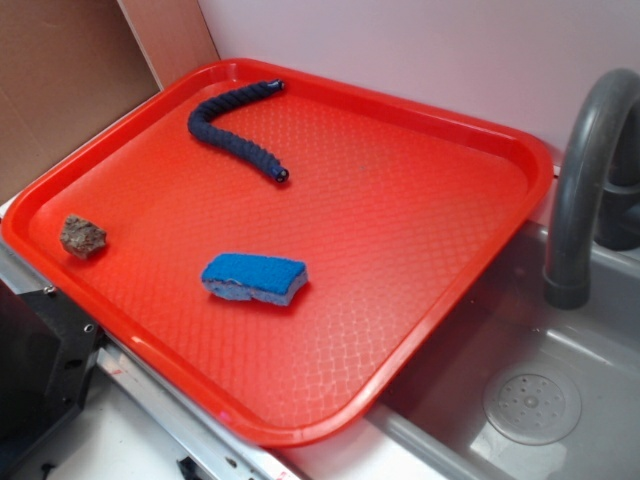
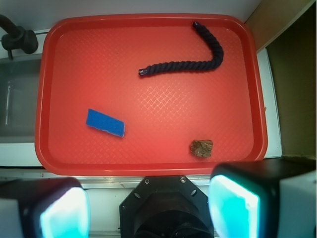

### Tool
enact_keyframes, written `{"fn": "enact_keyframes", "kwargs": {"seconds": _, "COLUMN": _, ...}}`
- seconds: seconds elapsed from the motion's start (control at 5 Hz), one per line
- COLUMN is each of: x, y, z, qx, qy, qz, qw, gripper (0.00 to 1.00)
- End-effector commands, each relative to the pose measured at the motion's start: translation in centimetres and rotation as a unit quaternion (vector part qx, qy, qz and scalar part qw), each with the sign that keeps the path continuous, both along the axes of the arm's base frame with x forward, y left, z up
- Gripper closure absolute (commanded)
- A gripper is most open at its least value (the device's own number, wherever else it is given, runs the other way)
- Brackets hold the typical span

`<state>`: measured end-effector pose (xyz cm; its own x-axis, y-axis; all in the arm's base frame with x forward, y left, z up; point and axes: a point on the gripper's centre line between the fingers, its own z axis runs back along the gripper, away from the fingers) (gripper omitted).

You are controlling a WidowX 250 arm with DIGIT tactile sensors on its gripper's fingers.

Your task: Grab the blue sponge.

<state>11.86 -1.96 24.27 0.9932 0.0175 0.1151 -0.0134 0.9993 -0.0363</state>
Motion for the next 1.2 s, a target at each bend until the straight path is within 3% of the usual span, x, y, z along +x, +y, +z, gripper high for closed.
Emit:
{"fn": "enact_keyframes", "kwargs": {"seconds": 0.0, "x": 0.0, "y": 0.0, "z": 0.0, "qx": 0.000, "qy": 0.000, "qz": 0.000, "qw": 1.000, "gripper": 0.00}}
{"fn": "enact_keyframes", "kwargs": {"seconds": 0.2, "x": 2.3, "y": -2.9, "z": -0.5, "qx": 0.043, "qy": 0.010, "qz": -0.125, "qw": 0.991, "gripper": 0.00}}
{"fn": "enact_keyframes", "kwargs": {"seconds": 0.4, "x": 3.7, "y": -5.9, "z": -2.4, "qx": 0.071, "qy": -0.004, "qz": -0.247, "qw": 0.966, "gripper": 0.00}}
{"fn": "enact_keyframes", "kwargs": {"seconds": 0.6, "x": 3.9, "y": -8.0, "z": -5.2, "qx": 0.106, "qy": 0.010, "qz": -0.367, "qw": 0.924, "gripper": 0.00}}
{"fn": "enact_keyframes", "kwargs": {"seconds": 0.8, "x": 4.4, "y": -8.7, "z": -10.0, "qx": 0.142, "qy": 0.058, "qz": -0.449, "qw": 0.880, "gripper": 0.00}}
{"fn": "enact_keyframes", "kwargs": {"seconds": 1.0, "x": 5.0, "y": -8.9, "z": -13.7, "qx": 0.151, "qy": 0.097, "qz": -0.472, "qw": 0.863, "gripper": 0.00}}
